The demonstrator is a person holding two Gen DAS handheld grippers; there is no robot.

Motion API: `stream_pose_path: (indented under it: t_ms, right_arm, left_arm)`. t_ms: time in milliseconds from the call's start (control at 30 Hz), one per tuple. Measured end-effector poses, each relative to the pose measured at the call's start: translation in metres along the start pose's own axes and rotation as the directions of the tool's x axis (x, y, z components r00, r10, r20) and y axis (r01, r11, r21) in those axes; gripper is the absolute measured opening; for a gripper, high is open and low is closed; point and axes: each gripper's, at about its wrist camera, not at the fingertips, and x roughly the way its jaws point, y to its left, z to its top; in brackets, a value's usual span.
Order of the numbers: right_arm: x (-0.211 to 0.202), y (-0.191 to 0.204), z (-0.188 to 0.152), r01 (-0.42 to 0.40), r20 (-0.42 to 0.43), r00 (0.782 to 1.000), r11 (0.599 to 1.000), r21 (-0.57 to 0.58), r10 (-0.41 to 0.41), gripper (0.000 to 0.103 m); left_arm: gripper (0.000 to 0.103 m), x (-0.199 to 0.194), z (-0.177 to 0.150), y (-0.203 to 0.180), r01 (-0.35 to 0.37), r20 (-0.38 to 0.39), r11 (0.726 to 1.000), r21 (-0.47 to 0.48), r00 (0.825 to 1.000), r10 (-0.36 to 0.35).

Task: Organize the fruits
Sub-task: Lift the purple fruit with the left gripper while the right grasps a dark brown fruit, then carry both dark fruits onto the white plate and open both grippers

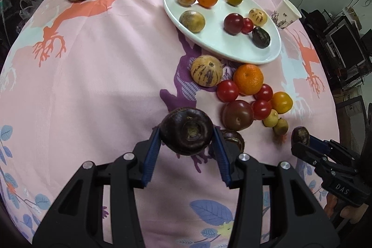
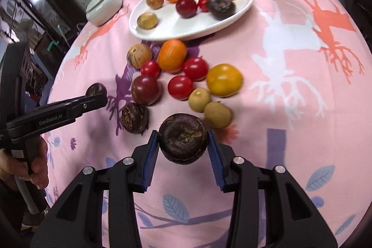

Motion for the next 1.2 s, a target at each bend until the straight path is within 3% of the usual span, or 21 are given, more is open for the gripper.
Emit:
stream_pose_path:
  t_ms: [300, 667, 833, 1200]
  right_arm:
    - [-0.043, -0.02, 0.036, -0.002, 0.141, 0.99, 0.999, 0.046, -0.004, 0.042]
    - [-0.043, -0.019, 0.121, -0.018, 0.257, 0.966, 0.999, 0.045, 0.005, 0.042]
    - [-0.015, -0.014, 0.156, -0.019, 0.248, 0.969, 0.999, 0.038, 0.009, 0.043]
    - [0.037, -0.014, 0.184, 0.001, 0.194, 0.981, 0.999, 0.033, -0.008, 0.043]
  left_arm:
    - [0.046, -0.025, 0.027, -0.019, 0.02, 0.077, 0.998, 0.058, 0.997, -0.024]
    - [0.046, -0.021, 0.104, -0.039, 0.02, 0.168, 0.993, 0.118, 0.985, -0.04]
    - [0.046, -0.001, 0.136, -0.04, -0.003, 0.169, 0.993, 0.121, 0.985, -0.017]
    - [0.046, 0.049, 0.159, -0.028, -0.045, 0.12, 0.996, 0.082, 0.992, 0.035]
